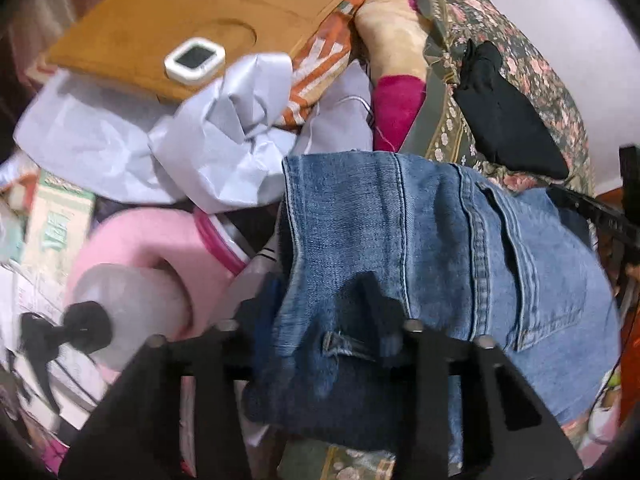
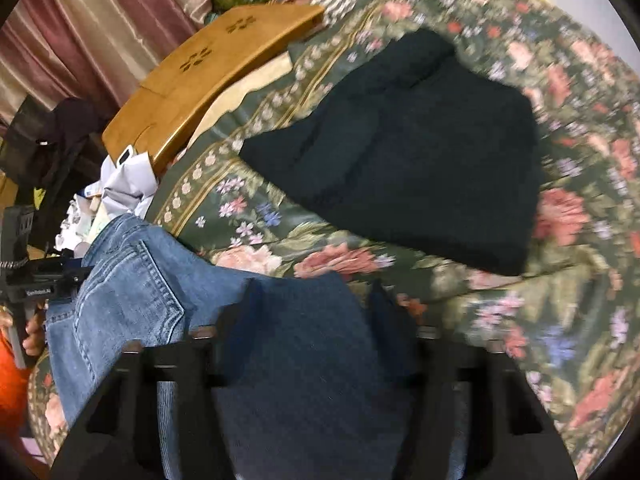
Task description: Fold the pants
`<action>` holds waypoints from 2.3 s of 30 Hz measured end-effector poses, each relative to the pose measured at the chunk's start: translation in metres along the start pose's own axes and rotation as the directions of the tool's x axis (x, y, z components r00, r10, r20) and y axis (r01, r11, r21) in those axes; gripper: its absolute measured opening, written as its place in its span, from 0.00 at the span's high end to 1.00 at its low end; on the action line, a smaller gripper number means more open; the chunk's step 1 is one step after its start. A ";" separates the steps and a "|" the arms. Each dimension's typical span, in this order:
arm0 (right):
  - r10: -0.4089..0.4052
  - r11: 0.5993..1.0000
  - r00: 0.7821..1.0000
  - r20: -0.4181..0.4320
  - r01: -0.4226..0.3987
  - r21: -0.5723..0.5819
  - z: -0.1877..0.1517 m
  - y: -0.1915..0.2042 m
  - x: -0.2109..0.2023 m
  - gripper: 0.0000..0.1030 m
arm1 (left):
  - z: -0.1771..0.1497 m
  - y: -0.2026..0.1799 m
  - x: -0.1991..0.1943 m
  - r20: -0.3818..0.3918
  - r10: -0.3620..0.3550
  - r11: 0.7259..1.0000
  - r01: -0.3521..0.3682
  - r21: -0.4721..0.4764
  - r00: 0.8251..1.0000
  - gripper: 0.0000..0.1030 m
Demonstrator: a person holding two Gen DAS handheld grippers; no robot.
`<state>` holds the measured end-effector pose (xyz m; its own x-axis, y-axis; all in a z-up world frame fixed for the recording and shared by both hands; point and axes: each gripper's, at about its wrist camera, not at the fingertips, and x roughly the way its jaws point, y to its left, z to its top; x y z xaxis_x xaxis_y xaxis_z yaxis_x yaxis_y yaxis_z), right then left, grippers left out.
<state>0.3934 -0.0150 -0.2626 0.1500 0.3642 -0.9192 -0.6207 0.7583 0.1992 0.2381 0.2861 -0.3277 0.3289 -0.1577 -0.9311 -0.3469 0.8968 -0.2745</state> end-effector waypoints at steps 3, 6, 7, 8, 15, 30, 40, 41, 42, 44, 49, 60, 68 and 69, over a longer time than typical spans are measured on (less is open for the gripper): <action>-0.051 0.998 0.996 0.069 0.054 -0.033 -0.004 0.011 -0.012 0.82 | -0.011 -0.012 -0.002 0.034 0.157 0.983 -0.160 0.091 0.987 0.92; -0.088 0.995 0.991 0.098 0.091 -0.029 -0.008 0.015 -0.015 0.88 | -0.019 -0.018 0.002 0.038 0.210 0.971 -0.213 0.111 0.977 0.92; -0.105 0.994 0.990 0.097 0.108 -0.030 -0.008 0.015 -0.012 0.89 | -0.022 -0.020 0.001 0.050 0.233 0.963 -0.238 0.124 0.971 0.92; -0.119 0.992 0.988 0.094 0.122 -0.028 -0.009 0.015 -0.010 0.90 | -0.023 -0.023 0.002 0.055 0.251 0.957 -0.256 0.134 0.967 0.92; -0.257 0.966 0.955 0.148 0.257 0.016 -0.010 0.016 -0.026 0.91 | -0.026 -0.020 -0.001 0.066 0.307 0.935 -0.314 0.164 0.949 0.89; -0.213 0.973 0.933 0.289 0.229 -0.024 -0.117 0.059 -0.149 0.32 | -0.077 -0.074 -0.098 0.297 0.184 0.878 -0.292 0.378 0.937 0.24; -0.238 0.951 0.942 0.238 0.276 -0.137 -0.183 0.099 -0.129 0.32 | -0.101 -0.094 -0.064 0.241 0.229 0.796 -0.324 0.510 0.943 0.21; -0.244 0.949 0.940 0.238 0.282 -0.141 -0.183 0.101 -0.127 0.32 | -0.100 -0.096 -0.062 0.243 0.233 0.792 -0.329 0.515 0.942 0.21; -0.253 0.946 0.937 0.241 0.291 -0.142 -0.183 0.101 -0.125 0.32 | -0.098 -0.099 -0.060 0.245 0.234 0.787 -0.331 0.520 0.941 0.21; -0.249 0.946 0.940 0.233 0.288 -0.151 -0.176 0.101 -0.120 0.32 | -0.094 -0.104 -0.056 0.240 0.229 0.781 -0.325 0.534 0.944 0.21; -0.231 0.942 0.946 0.227 0.276 -0.192 -0.169 0.107 -0.107 0.41 | -0.096 -0.127 -0.045 0.247 0.219 0.728 -0.326 0.603 0.944 0.29; -0.103 0.982 0.967 0.234 0.136 -0.130 -0.169 0.115 -0.116 0.92 | -0.102 -0.136 -0.062 0.313 0.170 0.739 -0.331 0.587 0.935 0.83; -0.063 0.986 0.980 0.187 0.090 -0.142 -0.173 0.122 -0.123 0.80 | -0.117 -0.117 -0.055 0.214 0.126 0.807 -0.225 0.546 0.969 0.84; -0.041 0.989 0.980 0.193 0.067 -0.133 -0.171 0.120 -0.128 0.78 | -0.119 -0.117 -0.055 0.217 0.128 0.809 -0.228 0.541 0.968 0.84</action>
<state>0.1686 -0.0631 -0.1791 0.3208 0.4303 -0.8437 -0.7058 0.7027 0.0900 0.1561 0.1410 -0.2731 0.4646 0.0514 -0.8840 0.1198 0.9855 0.1203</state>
